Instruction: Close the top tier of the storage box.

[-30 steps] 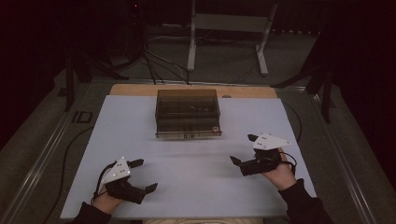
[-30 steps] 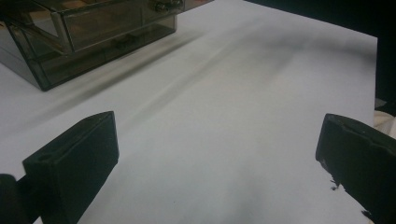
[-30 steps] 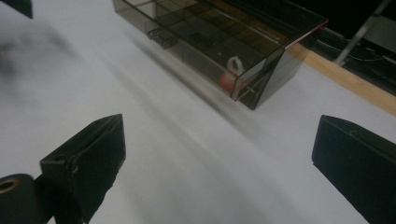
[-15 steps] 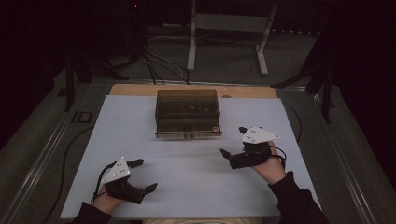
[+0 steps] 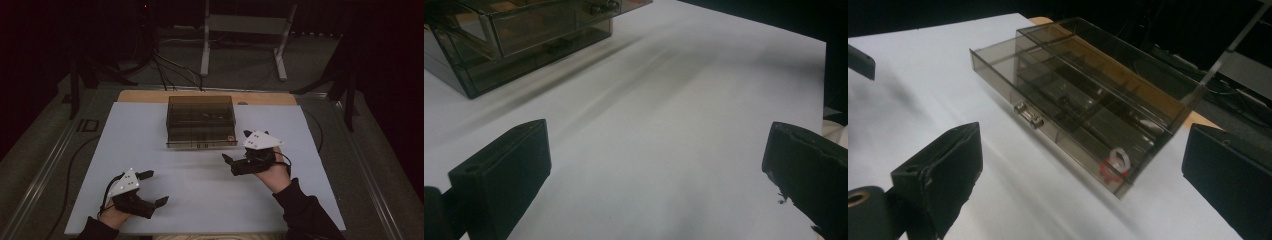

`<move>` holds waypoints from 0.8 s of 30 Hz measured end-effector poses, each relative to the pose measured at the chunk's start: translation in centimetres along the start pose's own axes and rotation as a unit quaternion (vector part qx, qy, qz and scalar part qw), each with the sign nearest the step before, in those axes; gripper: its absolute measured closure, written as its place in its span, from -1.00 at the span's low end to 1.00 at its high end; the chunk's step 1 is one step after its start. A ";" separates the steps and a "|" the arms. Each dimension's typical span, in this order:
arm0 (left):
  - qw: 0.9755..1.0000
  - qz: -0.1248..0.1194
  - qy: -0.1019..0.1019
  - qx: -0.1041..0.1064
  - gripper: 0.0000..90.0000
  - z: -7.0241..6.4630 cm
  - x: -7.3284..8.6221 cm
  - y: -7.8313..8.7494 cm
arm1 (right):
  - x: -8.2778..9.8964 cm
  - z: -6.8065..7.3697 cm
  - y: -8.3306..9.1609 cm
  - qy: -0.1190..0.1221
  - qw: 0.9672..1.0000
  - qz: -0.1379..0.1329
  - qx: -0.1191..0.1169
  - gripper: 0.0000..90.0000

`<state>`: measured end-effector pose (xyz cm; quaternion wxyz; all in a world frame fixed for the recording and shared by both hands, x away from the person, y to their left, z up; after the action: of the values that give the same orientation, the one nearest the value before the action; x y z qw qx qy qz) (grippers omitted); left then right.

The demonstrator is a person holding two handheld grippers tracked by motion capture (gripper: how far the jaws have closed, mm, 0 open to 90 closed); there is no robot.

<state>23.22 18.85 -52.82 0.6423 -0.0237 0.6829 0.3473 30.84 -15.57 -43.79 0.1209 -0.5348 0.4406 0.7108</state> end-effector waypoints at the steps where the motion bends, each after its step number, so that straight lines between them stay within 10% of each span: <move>1: 1.000 0.000 0.000 0.000 -1.00 0.0 0.0 0.0 | 0.0 0.0 0.0 0.000 1.000 0.000 0.000 -0.93; 24: 1.000 0.000 -0.001 -0.001 -1.00 0.0 0.0 0.1 | 0.0 2.3 -3.5 -0.029 1.000 -0.007 0.009 -0.90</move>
<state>23.21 18.89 -52.80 0.6432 -0.0243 0.6817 0.3480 31.59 -11.75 -45.43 0.1437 -0.5158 0.4391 0.7214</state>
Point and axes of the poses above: each handheld gripper's, and its own axes: y roughly backward along the jaws, x roughly out of its underside, z roughly to its left, the point moved 2 cm from there along -y, roughly forward along the jaws, and after that the axes turned 12 degrees about -y, right-handed, at the moved point
